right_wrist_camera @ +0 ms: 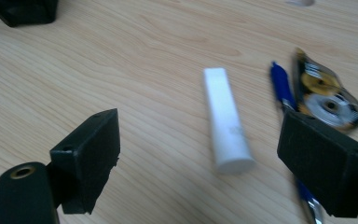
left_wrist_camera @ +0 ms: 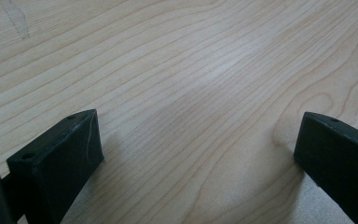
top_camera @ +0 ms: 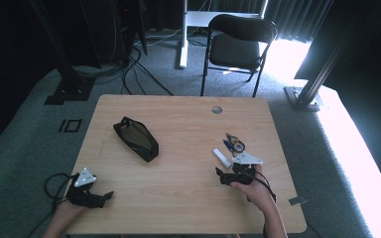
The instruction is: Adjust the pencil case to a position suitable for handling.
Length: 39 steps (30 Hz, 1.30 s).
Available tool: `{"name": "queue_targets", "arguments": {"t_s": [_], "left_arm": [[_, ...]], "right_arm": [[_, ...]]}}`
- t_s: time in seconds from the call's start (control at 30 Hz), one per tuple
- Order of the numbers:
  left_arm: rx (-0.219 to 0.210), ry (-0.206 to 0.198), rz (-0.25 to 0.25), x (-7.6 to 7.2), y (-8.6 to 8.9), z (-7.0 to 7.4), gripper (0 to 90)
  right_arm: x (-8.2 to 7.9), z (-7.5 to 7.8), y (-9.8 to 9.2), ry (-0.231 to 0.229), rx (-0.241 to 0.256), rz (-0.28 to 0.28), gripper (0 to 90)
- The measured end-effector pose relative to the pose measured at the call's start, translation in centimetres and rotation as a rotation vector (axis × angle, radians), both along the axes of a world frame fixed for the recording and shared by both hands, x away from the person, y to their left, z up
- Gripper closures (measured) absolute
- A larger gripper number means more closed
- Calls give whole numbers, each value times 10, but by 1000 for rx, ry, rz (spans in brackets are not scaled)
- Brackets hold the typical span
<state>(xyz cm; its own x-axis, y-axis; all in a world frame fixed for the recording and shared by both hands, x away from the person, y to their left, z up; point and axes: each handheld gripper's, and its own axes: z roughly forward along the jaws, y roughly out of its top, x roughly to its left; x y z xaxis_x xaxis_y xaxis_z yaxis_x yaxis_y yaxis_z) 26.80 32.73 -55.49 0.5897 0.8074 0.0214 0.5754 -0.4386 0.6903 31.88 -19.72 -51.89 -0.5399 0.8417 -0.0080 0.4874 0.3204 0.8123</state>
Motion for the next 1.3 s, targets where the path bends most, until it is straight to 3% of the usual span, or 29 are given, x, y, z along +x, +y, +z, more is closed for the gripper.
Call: {"name": "queue_targets", "arguments": {"t_s": [0.57, 1.3], "left_arm": [[0, 0, 0, 0, 0, 0, 11], [0, 0, 0, 0, 0, 0, 11]], "right_arm": [[15, 2, 55, -17, 8, 97, 139], [23, -2, 123, -8, 32, 226, 146]]}}
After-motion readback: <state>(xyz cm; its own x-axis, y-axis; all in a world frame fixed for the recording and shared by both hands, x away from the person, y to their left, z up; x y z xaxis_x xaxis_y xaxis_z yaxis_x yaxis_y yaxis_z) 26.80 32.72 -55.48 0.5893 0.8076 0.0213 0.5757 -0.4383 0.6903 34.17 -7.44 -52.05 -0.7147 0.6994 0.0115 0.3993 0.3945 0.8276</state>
